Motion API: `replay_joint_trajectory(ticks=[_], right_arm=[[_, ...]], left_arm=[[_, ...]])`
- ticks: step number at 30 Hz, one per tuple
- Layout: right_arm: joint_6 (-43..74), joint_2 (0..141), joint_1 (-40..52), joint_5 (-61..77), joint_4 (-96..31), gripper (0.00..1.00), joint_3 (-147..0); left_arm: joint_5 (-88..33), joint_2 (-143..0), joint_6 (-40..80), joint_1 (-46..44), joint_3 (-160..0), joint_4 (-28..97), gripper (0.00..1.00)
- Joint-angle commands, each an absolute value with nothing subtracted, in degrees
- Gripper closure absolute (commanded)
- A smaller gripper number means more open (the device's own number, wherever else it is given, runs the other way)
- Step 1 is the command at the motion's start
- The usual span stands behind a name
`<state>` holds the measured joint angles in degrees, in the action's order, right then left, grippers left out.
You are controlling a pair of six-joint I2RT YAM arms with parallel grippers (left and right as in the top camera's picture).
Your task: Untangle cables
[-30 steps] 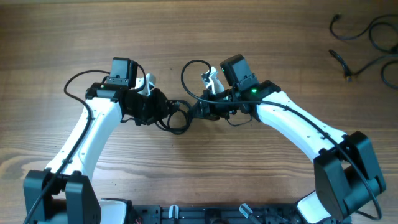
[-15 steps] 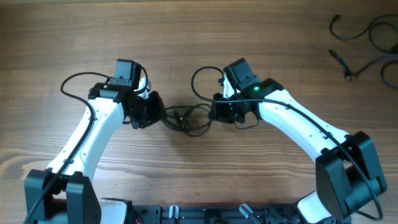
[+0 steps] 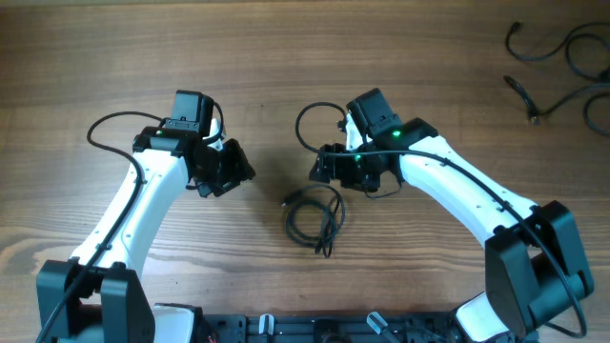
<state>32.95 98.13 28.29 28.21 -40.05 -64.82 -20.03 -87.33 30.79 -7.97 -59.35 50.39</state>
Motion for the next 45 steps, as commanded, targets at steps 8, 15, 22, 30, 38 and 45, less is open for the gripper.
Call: replay_joint_trajectory(ticks=[8, 15, 22, 30, 38, 45], right_arm=[[27.0, 97.2, 30.3, 33.4, -49.9, 0.26, -65.1], [32.0, 97.2, 34.7, 26.6, -53.6, 0.27, -65.1], [32.4, 97.1, 34.5, 36.9, -43.7, 0.96, -66.1], [31.2, 93.4, 30.5, 50.0, -39.3, 0.96, -78.7], [43.8, 93.1, 29.2, 70.6, -18.9, 0.96, -78.7], [52.2, 93.1, 28.7, 79.9, -7.7, 0.96, -78.7]], left_arm=[[-21.0, -87.9, 30.9, -7.8, -59.0, 49.8, 0.50], [-20.9, -87.9, 30.9, -7.8, -59.0, 50.2, 0.49], [-21.0, -87.9, 30.9, -7.8, -59.0, 50.2, 0.55], [-36.8, -87.9, 19.2, -7.8, -59.0, 49.7, 0.52], [-32.8, -87.9, 23.2, -8.9, -59.0, 48.0, 0.53], [-15.8, -87.9, 29.3, -8.9, -59.0, 47.1, 0.56]])
